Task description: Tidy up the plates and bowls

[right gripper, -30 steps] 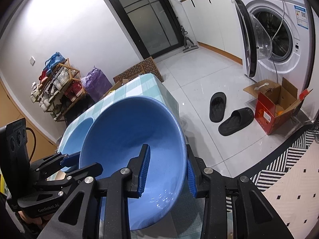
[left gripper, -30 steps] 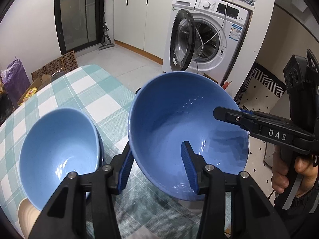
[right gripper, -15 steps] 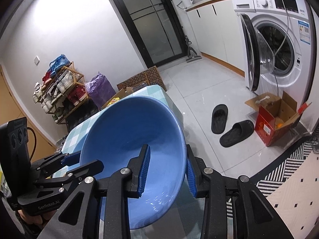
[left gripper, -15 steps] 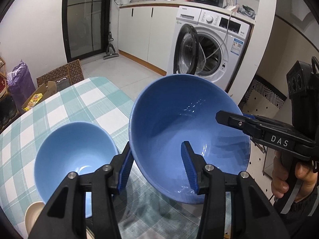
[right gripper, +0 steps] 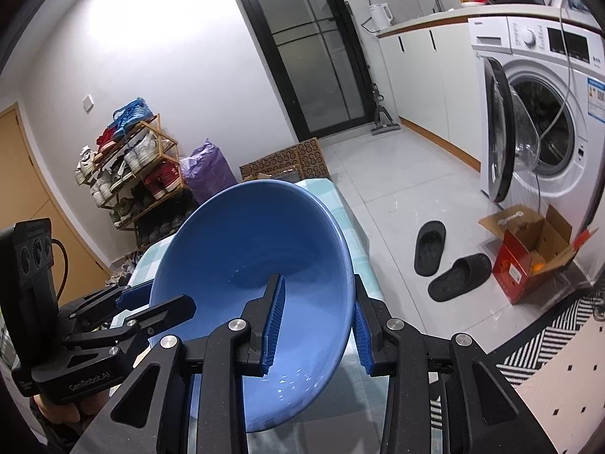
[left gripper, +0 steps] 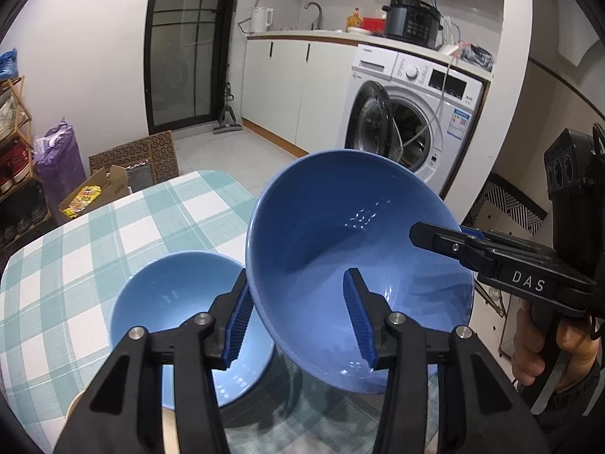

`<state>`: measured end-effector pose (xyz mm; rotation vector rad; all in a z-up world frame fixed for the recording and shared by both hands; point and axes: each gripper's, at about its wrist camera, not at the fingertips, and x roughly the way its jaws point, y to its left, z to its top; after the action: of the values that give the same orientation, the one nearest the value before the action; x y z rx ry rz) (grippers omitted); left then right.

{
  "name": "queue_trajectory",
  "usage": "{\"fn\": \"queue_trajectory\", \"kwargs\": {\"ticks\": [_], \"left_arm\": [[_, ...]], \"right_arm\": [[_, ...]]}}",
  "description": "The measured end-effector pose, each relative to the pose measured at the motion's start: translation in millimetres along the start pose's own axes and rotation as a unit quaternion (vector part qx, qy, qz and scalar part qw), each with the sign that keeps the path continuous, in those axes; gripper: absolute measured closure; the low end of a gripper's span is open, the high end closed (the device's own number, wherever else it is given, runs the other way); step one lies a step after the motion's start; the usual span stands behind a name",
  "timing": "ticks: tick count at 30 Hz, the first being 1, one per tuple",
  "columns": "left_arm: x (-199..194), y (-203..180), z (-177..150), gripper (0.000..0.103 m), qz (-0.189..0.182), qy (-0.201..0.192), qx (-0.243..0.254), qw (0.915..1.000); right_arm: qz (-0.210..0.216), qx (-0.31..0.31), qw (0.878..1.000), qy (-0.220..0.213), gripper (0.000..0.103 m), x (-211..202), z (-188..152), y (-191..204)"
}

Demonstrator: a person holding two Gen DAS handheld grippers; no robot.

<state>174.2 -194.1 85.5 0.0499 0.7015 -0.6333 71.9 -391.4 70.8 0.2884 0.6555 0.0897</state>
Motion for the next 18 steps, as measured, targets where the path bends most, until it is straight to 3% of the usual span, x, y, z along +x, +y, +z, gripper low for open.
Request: {"fn": "queue_trajectory", "kwargs": {"ticks": [18], "left_arm": [[-30.5, 58.3, -11.8, 0.056, 0.050, -0.039, -0.051, 0.9967]], "right_arm": [[0.030, -0.058, 0.998, 0.004, 0.068, 22.0, 13.8, 77.7]]}}
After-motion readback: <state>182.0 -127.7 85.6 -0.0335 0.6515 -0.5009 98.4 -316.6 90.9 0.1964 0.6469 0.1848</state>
